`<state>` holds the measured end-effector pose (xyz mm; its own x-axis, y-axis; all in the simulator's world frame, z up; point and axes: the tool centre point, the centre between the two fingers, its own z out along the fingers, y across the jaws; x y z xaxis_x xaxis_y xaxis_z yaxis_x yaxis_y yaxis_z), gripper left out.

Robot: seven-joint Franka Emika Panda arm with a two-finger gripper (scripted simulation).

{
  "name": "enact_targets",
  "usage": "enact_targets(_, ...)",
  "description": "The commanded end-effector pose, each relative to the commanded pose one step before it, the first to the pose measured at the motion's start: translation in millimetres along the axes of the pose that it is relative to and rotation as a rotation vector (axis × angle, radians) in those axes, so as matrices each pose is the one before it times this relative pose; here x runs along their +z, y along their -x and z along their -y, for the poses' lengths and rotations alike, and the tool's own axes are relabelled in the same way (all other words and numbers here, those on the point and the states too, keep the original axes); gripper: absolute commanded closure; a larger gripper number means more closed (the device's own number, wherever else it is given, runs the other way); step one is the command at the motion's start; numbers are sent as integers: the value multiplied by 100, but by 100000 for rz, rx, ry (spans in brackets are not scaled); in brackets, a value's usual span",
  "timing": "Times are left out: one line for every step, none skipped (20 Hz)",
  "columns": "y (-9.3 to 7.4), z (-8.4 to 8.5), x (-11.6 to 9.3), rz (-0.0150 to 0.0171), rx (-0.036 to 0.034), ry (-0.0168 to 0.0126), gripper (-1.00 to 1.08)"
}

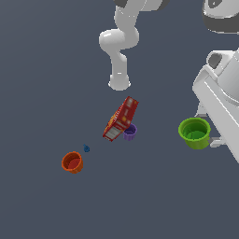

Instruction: Pick up a designated object from a clutter of objects.

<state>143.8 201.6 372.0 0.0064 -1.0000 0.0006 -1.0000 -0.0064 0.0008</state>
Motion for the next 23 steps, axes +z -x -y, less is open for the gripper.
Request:
enact_targets(307, 150, -414, 42, 34, -112, 108)
enact_targets(81, 38, -82, 0, 0, 0, 108)
enact_targets(64, 32, -65, 0, 0, 0, 108)
enact_targets(47, 27, -48, 0, 0, 0, 108)
enact_targets(31, 22, -31, 0, 0, 0, 108)
enact_targets(17, 17, -17, 0, 0, 0, 108)
enact_targets(6, 11, -6, 0, 0, 0, 108)
enact_targets(1, 3, -1, 0, 0, 0, 108)
enact_targets(-8, -21, 145, -22, -37, 190, 108)
enact_targets(13, -2, -19, 0, 0, 0, 108)
enact_targets(40, -6, -56, 0, 0, 0, 108)
enact_targets(67, -10, -94, 0, 0, 0, 108)
enact_targets(93, -15, -131, 0, 0, 0, 108)
enact_targets(120, -21, -168, 0, 0, 0, 108)
enact_targets(146, -27, -205, 0, 0, 0, 108)
enact_targets(171, -34, -242, 0, 0, 0, 108)
enact_targets(170, -37, -242, 0, 0, 0, 108)
enact_targets(143, -34, -204, 0, 0, 0, 108)
enact_targets(117, -29, -167, 0, 0, 0, 108)
enact_targets(91, -23, -130, 0, 0, 0, 108)
enact_targets(65, -17, -93, 0, 0, 0, 108)
enact_targets(39, -10, -55, 0, 0, 0, 108)
enact_targets(13, -4, -18, 0, 0, 0, 108)
